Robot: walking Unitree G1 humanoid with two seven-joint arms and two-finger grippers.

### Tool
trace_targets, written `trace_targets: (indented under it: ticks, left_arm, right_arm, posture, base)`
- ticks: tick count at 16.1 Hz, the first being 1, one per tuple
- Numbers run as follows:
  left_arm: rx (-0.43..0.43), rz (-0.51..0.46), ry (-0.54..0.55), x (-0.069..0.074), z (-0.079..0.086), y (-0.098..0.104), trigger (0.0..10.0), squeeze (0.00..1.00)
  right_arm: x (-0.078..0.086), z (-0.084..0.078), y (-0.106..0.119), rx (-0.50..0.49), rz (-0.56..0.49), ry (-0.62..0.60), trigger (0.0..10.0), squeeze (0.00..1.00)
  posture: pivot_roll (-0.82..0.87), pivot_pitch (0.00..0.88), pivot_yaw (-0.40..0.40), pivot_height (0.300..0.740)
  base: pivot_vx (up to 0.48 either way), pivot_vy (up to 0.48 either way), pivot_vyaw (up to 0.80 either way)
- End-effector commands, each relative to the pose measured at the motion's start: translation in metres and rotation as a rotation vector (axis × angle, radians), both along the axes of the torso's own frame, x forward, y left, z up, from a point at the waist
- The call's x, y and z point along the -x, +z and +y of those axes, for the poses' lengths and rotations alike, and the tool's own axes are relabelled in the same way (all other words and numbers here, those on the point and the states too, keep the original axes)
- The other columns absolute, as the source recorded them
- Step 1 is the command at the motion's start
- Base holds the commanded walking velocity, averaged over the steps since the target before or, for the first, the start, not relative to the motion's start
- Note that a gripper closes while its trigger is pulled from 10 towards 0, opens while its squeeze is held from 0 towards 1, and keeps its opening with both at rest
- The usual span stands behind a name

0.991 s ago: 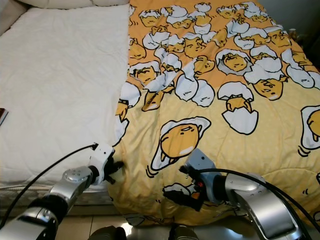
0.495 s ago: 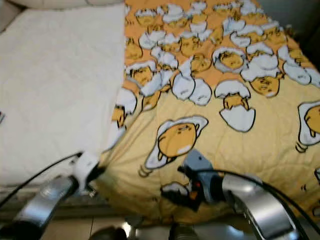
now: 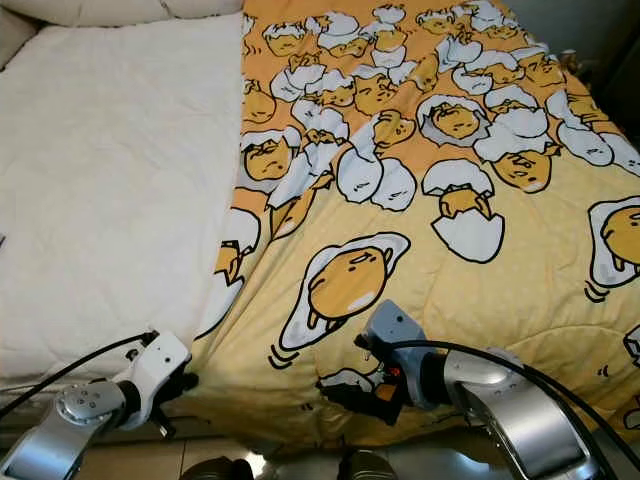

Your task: Clean up the room

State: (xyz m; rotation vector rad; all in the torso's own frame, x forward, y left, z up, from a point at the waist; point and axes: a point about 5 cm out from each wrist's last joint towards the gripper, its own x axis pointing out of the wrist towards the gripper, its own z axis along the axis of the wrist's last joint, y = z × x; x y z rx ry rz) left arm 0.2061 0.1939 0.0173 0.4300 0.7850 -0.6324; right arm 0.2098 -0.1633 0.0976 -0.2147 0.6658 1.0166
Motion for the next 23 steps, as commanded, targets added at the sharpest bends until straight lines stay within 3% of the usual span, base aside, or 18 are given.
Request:
trace_targets:
  ticks: [1, 2, 3, 4, 5, 10, 11, 12, 13, 15, 17, 20, 23]
  left_arm:
    - [-0.036, 0.096, 0.009, 0.017, 0.006, -0.014, 2.4, 0.00]
    - [-0.042, 0.069, 0.019, 0.014, 0.003, -0.014, 8.8, 0.00]
    - [-0.054, 0.041, 0.044, 0.010, 0.003, -0.012, 10.0, 0.00]
    - [-0.017, 0.031, 0.067, 0.007, 0.001, -0.010, 10.0, 0.00]
    - [0.050, 0.032, 0.115, 0.006, 0.000, -0.005, 10.0, 1.00]
    - [0.140, 0.063, 0.094, 0.023, 0.005, 0.017, 10.0, 1.00]
    - [0.144, 0.028, 0.071, 0.021, 0.007, 0.023, 10.0, 1.00]
    - [0.194, -0.185, 0.131, 0.001, 0.004, 0.041, 10.0, 1.00]
    - [0.258, -0.351, 0.266, -0.020, 0.002, 0.058, 10.0, 1.00]
    - [0.323, -0.461, 0.406, -0.037, 0.001, 0.076, 10.0, 1.00]
    - [0.296, -0.475, 0.398, -0.042, -0.011, 0.080, 10.0, 1.00]
    - [0.222, -0.505, 0.452, -0.039, -0.008, 0.074, 10.0, 1.00]
    - [0.191, -0.522, 0.514, -0.041, -0.002, 0.073, 10.0, 1.00]
  right_arm:
    - [-0.002, 0.000, 0.000, 0.003, -0.005, 0.009, 10.0, 0.00]
    - [-0.005, 0.000, 0.000, 0.003, -0.010, 0.009, 10.0, 0.00]
    - [-0.006, -0.001, 0.001, 0.002, -0.013, 0.009, 10.0, 0.00]
    - [-0.007, 0.000, 0.000, 0.003, -0.015, 0.010, 10.0, 0.00]
    - [-0.008, 0.000, -0.002, 0.004, -0.017, 0.011, 10.0, 0.00]
    - [-0.017, 0.010, -0.011, -0.012, -0.064, -0.022, 10.0, 0.00]
    - [-0.020, 0.014, -0.011, -0.035, -0.083, -0.049, 10.0, 0.00]
    - [-0.025, 0.015, -0.011, -0.049, -0.133, -0.118, 10.0, 0.00]
    - [-0.029, 0.015, -0.014, -0.062, -0.173, -0.199, 10.0, 0.00]
    - [-0.036, 0.015, -0.019, -0.061, -0.232, -0.331, 10.0, 0.00]
    - [-0.052, -0.001, -0.025, -0.048, -0.294, -0.714, 10.0, 0.00]
    - [-0.051, -0.008, -0.029, -0.127, -0.313, -0.903, 10.0, 0.00]
    - [-0.050, -0.003, -0.034, -0.130, -0.319, -0.891, 10.0, 0.00]
  posture:
    - [-0.09, 0.061, 0.055, 0.740]
    - [-0.10, 0.044, 0.051, 0.740]
    - [-0.10, 0.036, 0.048, 0.740]
    - [-0.10, 0.029, 0.046, 0.740]
    - [-0.09, 0.009, 0.042, 0.740]
    - [-0.07, 0.000, 0.072, 0.740]
    - [-0.07, 0.000, 0.075, 0.740]
    - [-0.08, 0.000, 0.079, 0.740]
    - [-0.07, 0.000, 0.075, 0.740]
    - [-0.07, 0.000, 0.073, 0.740]
    - [-0.05, 0.000, 0.060, 0.740]
    - [-0.04, 0.000, 0.048, 0.740]
    - [-0.04, 0.000, 0.037, 0.740]
  base:
    - [0.000, 0.000, 0.00]
    - [0.000, 0.000, 0.00]
    - [0.000, 0.000, 0.00]
    - [0.000, 0.000, 0.00]
    - [0.000, 0.000, 0.00]
    - [0.000, 0.000, 0.00]
    - [0.000, 0.000, 0.00]
    - [0.000, 0.000, 0.00]
    - [0.000, 0.000, 0.00]
    - [0.000, 0.000, 0.00]
    - [0.000, 0.000, 0.00]
    - [0.000, -0.248, 0.00]
    - [0.000, -0.364, 0.00]
